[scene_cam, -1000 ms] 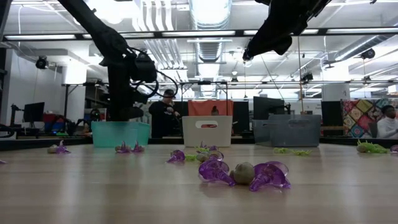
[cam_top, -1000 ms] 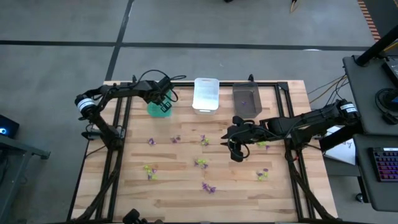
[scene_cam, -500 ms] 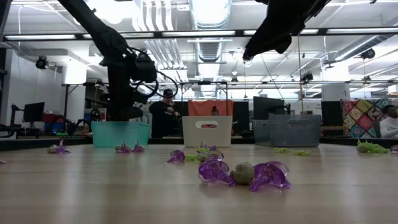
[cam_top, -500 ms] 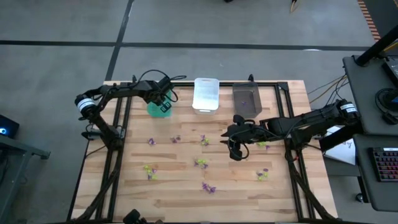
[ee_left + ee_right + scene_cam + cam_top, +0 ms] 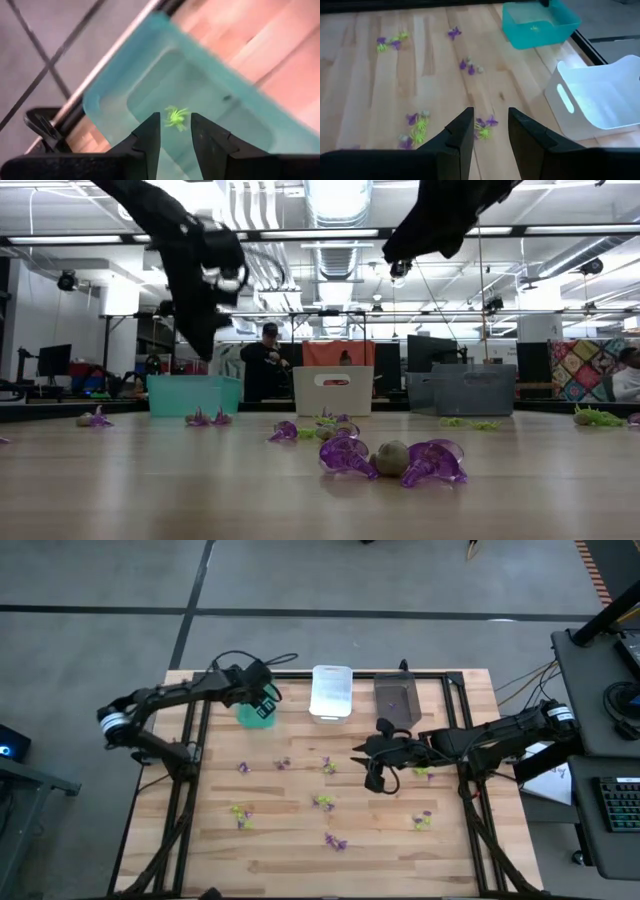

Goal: Sort Halloween decoration
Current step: Put the purple witch hat toy into the gray bin

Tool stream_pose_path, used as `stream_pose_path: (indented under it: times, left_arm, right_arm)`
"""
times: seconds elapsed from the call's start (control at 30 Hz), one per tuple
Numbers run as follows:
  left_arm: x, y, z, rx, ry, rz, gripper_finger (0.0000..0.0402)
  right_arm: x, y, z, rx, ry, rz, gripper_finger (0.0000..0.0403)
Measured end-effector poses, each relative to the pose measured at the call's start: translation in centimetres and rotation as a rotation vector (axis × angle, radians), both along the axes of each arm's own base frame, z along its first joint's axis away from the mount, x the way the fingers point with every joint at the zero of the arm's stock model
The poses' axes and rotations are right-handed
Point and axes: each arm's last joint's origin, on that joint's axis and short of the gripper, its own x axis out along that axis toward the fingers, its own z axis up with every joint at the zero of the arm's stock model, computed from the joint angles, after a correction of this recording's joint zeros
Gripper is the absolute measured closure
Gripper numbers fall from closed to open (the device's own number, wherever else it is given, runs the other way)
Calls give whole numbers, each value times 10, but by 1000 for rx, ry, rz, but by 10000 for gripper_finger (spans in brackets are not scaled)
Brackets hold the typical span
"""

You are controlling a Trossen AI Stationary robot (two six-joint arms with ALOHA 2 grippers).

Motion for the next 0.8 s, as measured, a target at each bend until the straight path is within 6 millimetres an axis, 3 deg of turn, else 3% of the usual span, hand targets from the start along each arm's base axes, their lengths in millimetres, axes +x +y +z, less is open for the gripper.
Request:
stream_pose_path:
  times: [0.2,0.37,0.57,0.8]
  left_arm:
    - [-2,-35,47,35,-320,-158,315]
    - [-5,-69,65,40,-504,-304,315]
    - [-1,-106,67,22,-612,-430,315]
    - [10,-139,57,-36,-604,-574,315]
  right_arm:
    - [3,0,6,37,-43,-20,294]
    - [4,1,11,39,-56,-19,294]
    - [6,1,21,20,-73,-5,294]
    - [8,1,29,36,-101,-10,294]
